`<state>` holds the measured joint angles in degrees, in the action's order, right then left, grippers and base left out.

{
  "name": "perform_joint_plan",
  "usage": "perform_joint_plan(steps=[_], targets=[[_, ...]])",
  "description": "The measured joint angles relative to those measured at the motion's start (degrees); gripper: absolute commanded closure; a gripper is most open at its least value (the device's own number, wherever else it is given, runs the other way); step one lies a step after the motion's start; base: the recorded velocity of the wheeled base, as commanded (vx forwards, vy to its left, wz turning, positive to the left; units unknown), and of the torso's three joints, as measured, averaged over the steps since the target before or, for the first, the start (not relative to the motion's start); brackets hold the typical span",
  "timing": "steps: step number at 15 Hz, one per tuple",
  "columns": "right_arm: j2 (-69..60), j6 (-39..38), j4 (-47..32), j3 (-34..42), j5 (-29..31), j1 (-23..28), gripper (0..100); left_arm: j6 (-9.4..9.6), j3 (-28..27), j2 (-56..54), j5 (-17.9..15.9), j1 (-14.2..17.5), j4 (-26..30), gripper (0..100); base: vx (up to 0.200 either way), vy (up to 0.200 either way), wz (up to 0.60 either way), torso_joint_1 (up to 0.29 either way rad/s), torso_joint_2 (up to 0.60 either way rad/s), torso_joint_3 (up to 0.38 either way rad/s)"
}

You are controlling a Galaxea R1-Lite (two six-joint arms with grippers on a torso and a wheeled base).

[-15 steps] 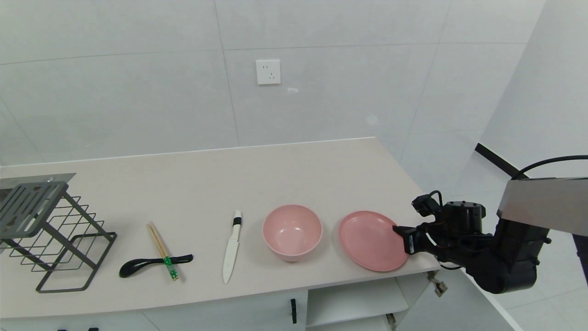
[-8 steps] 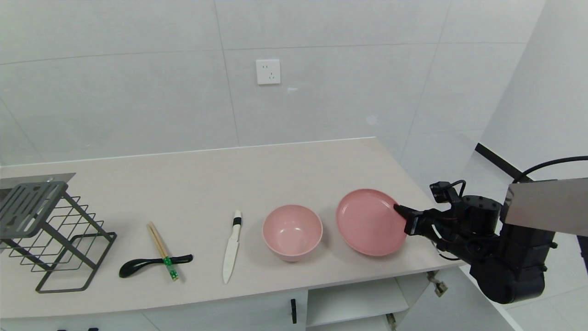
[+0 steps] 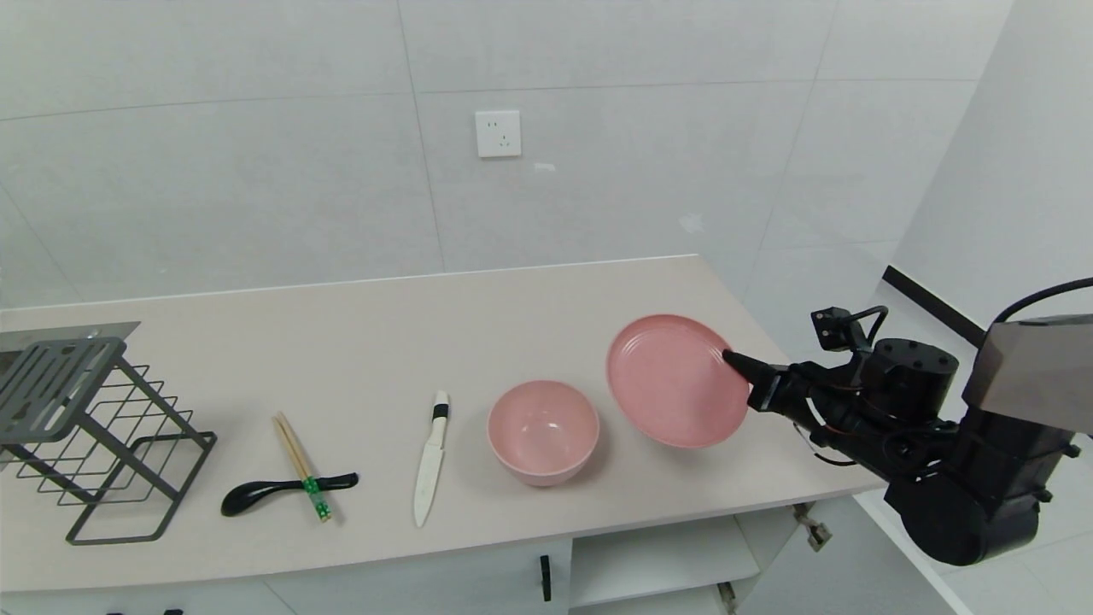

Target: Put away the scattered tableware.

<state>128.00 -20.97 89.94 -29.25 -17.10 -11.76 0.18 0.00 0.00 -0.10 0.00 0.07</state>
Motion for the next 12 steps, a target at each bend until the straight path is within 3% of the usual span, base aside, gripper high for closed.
perform_joint_plan(steps=[9,10,12], targets=[[-3.15,0.01,-0.04,1.49,0.04,-0.91,100,-0.59,0.0,0.0,-0.52,0.0,-0.17,0,0.0,0.0,0.0,0.0,0.0,0.0],[-3.94,0.0,-0.04,2.29,0.04,-0.69,100,-0.67,0.0,0.0,-0.77,0.0,-1.9,0,0.0,0.0,0.0,0.0,0.0,0.0],[-5.32,-0.02,0.0,3.15,0.06,-0.96,100,-0.69,0.0,0.0,-0.99,0.0,-13.9,0,0.0,0.0,0.0,0.0,0.0,0.0]])
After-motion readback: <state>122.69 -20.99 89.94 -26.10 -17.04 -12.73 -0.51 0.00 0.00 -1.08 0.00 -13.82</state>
